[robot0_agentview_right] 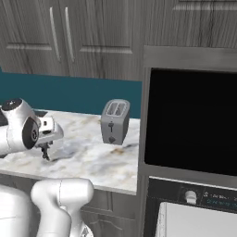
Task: Place the fish on the top rack of the oven, and slide the tray back inside. Close the oven door.
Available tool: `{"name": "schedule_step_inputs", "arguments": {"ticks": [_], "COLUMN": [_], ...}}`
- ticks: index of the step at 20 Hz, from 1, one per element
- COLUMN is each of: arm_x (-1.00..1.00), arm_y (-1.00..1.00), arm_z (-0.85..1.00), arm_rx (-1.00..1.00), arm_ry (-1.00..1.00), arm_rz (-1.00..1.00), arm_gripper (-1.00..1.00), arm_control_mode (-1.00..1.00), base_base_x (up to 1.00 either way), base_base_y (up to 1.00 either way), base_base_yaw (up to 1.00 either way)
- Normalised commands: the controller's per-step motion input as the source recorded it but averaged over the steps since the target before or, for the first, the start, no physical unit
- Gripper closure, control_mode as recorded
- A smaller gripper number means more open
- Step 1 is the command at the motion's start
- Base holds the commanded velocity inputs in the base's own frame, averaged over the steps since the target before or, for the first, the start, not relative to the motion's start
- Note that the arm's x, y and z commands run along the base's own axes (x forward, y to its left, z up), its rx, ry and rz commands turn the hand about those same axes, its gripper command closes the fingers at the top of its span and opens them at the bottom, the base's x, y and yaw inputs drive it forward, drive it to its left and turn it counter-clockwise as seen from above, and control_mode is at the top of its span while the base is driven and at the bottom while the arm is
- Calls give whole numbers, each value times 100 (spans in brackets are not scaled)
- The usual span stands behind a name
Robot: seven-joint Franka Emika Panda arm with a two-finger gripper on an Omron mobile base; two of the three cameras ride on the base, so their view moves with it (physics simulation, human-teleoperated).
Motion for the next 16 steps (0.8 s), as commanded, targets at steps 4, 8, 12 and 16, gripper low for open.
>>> {"name": "schedule_step_inputs", "arguments": {"ticks": [4, 8, 12, 16], "arm_x": [-53, -18, -1, -5], "arm_y": [-57, -69, -54, -20], "arm_z": [14, 38, 37, 22], "arm_rx": [27, 29, 18, 5], "arm_ry": [3, 2, 0, 0], "arm_rz": [-54, -52, -38, -28], "arm_gripper": [100, 100, 100, 100], "arm_control_mode": [-100, -100, -100, -100], "base_base_x": [0, 0, 0, 0], "base_base_y": [0, 0, 0, 0], "base_base_yaw": [0, 0, 0, 0]}}
